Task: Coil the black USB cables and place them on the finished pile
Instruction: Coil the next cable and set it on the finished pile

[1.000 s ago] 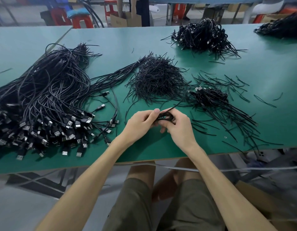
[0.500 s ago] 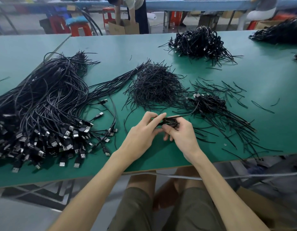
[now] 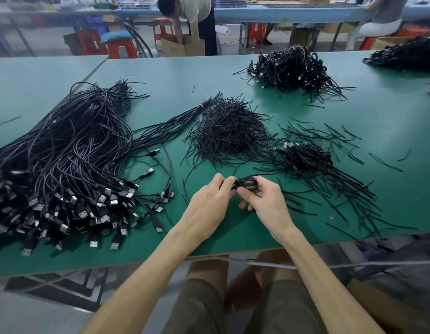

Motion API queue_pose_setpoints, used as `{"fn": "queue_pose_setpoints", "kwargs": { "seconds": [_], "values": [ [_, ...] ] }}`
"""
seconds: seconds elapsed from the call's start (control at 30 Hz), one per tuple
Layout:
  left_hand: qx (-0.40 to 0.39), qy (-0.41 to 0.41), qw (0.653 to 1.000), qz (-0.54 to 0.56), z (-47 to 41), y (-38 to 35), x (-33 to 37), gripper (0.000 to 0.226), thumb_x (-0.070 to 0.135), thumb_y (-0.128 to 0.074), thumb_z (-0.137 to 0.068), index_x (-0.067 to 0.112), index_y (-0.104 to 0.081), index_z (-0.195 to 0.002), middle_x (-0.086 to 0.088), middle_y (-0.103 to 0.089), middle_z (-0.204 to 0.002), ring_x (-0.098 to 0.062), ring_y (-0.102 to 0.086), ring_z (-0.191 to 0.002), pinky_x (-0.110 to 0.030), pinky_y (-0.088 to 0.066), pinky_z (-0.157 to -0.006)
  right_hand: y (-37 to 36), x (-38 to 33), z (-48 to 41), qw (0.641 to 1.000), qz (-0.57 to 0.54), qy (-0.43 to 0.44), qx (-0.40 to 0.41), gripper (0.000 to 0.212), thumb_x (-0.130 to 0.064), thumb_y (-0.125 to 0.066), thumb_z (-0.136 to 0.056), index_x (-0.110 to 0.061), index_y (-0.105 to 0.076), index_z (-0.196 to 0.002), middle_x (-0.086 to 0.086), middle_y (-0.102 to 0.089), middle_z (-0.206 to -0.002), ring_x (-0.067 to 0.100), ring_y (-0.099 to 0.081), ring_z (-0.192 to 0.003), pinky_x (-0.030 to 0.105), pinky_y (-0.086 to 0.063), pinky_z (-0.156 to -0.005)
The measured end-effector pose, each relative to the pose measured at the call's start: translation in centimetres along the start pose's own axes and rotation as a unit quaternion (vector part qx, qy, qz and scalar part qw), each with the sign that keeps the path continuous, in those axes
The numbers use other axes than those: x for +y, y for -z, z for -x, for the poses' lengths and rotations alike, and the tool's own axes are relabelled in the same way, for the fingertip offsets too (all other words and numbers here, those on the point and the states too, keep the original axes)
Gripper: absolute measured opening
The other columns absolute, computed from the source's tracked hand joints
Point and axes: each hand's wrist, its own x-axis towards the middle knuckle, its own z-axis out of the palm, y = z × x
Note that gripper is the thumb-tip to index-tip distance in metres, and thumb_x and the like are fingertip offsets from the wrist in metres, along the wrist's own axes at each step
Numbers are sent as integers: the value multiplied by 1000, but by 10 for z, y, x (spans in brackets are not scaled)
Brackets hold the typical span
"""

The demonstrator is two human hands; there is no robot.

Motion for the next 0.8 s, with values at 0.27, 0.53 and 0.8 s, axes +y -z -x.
{"fn": "queue_pose_setpoints", "kwargs": {
  "seconds": [0.27, 0.53, 0.8],
  "values": [
    [6, 27, 1000, 9, 1, 2, 6, 30, 24, -41, -109, 5, -55, -127, -10, -51, -102, -31, -54, -68, -34, -35, -55, 0, 2, 2, 999, 39, 4, -16, 6, -9, -69, -94, -13, -70, -98, -1, -75, -85, 20, -70, -63, 27, -51, -56],
    [-1, 52, 999, 2, -3, 2, 9, 28, 24, -37, -110, 5, -56, -114, -9, -51, -100, -28, -55, -68, -36, -41, -56, -3, -3, 1, 1000, 28, 10, 1, 6, -12, -70, -93, -16, -75, -95, 2, -76, -78, 23, -70, -60, 25, -48, -53],
    [3, 59, 998, 26, -1, 4, 9, 27, 26, -34, -110, 7, -53, -111, -8, -52, -99, -30, -55, -67, -40, -41, -57, -8, -5, 4, 997, 74, 29, -7, 18, -15, -61, -101, -15, -73, -87, 2, -71, -70, 20, -67, -56, 21, -45, -53]
  ]
}}
